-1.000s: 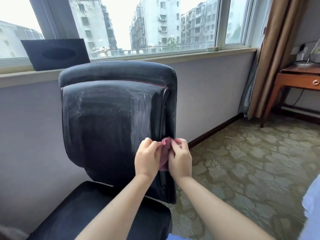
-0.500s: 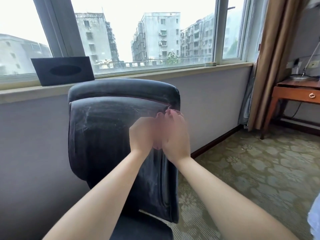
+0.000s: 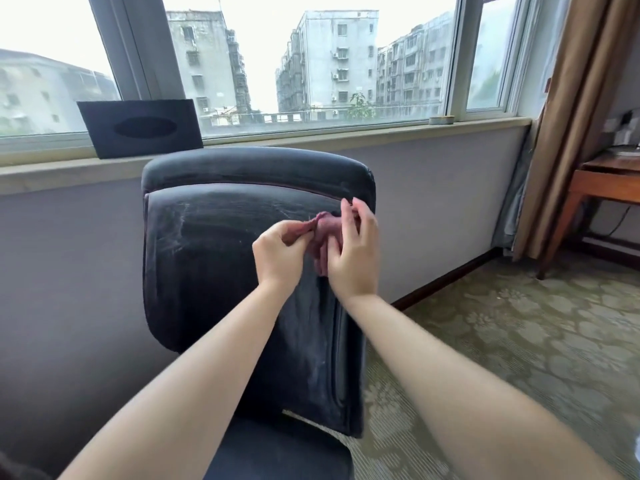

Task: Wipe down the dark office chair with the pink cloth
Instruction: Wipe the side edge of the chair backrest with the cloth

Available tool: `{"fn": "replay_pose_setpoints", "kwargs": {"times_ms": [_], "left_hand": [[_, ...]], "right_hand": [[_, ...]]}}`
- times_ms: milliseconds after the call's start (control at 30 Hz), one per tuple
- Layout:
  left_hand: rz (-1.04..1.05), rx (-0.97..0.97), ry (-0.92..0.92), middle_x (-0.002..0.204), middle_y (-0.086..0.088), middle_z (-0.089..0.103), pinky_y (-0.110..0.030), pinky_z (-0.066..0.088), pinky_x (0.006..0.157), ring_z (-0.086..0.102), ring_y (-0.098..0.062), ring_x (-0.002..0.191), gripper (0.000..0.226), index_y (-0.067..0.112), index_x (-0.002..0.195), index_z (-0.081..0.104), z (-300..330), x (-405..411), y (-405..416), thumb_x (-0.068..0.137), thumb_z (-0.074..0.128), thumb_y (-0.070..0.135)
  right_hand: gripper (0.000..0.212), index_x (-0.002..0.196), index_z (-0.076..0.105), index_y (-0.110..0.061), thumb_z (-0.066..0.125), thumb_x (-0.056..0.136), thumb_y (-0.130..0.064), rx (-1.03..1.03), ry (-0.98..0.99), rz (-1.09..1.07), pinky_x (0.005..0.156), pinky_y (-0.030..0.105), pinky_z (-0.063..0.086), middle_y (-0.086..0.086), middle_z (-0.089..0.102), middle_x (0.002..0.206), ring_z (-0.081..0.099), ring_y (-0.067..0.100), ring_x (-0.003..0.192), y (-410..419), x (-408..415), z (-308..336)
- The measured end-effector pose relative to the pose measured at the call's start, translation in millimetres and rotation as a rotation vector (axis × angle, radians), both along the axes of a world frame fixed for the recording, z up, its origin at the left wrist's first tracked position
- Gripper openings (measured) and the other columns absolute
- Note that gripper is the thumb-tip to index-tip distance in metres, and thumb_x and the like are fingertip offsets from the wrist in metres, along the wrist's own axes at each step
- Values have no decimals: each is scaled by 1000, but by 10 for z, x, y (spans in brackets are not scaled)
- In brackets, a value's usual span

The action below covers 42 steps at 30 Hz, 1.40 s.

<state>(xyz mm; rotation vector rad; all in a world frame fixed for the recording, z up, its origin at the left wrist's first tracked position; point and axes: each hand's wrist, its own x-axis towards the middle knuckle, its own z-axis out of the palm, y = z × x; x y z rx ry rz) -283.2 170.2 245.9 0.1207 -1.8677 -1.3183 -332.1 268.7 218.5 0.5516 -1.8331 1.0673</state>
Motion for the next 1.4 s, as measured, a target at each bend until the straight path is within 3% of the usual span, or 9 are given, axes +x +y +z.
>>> {"fn": "replay_pose_setpoints", "kwargs": {"times_ms": [167,400,500,600,733,933,1167,1300,1400], "left_hand": [[-45,30,-152,76,3,71,-23,54,76,69,-13,76,14,18,79,72,-144,26,-52,78,73,4],[-28,-64,-289,72,-3,66,-30,51,67,62,-16,68,30,25,63,61,-999,339,-63,75,75,3],[-40,-85,-325,67,1,64,-29,50,66,60,-14,64,28,24,62,62,-1009,437,-67,74,77,4],[-25,-122,-225,69,-1,65,-30,51,67,62,-17,67,18,16,67,66,-706,338,-87,74,77,4],[23,-123,-141,75,-4,69,-32,54,73,66,-20,75,9,13,73,69,-312,101,-60,78,73,7],[-13,-113,-288,63,4,63,-33,54,65,64,-19,66,24,20,61,60,-649,135,37,77,70,5],[-8,-170,-364,71,1,61,-32,53,66,62,-18,68,24,20,62,61,-1232,434,100,79,73,8],[-2,-335,-353,73,-3,57,-36,51,66,57,-19,67,14,9,67,67,-1105,458,76,78,71,2],[60,-327,-217,69,5,53,-17,44,61,53,-13,63,12,6,68,68,-777,319,36,77,69,-1]], "right_hand": [[31,111,64,-4,52,87,-20,162,64,-51,99,41,42,18,53,124,42,30,121,62,-9,-319],[34,125,50,-21,48,91,-24,62,-174,60,104,35,36,13,30,138,39,29,128,32,534,-1406],[34,120,54,-19,62,87,-11,44,-235,109,101,37,41,15,35,137,42,30,126,95,632,-1309],[36,120,58,-10,64,85,-7,-21,-212,100,103,38,41,17,40,134,43,31,126,94,479,-846],[39,119,59,-10,67,83,-19,-111,-221,-4,93,29,41,13,46,128,48,26,117,6,308,-383],[33,110,59,-9,69,80,-20,-21,-304,14,86,36,48,14,51,120,53,29,108,59,401,-916],[29,107,57,-8,67,83,-23,-10,-525,35,73,26,42,6,53,111,58,26,96,107,769,-1498],[27,105,55,-6,67,83,-17,-34,-517,109,83,23,39,7,47,119,53,26,107,162,717,-1262],[32,110,54,-5,67,84,-19,-84,-399,96,89,28,43,10,45,126,51,24,110,114,527,-826]]}}
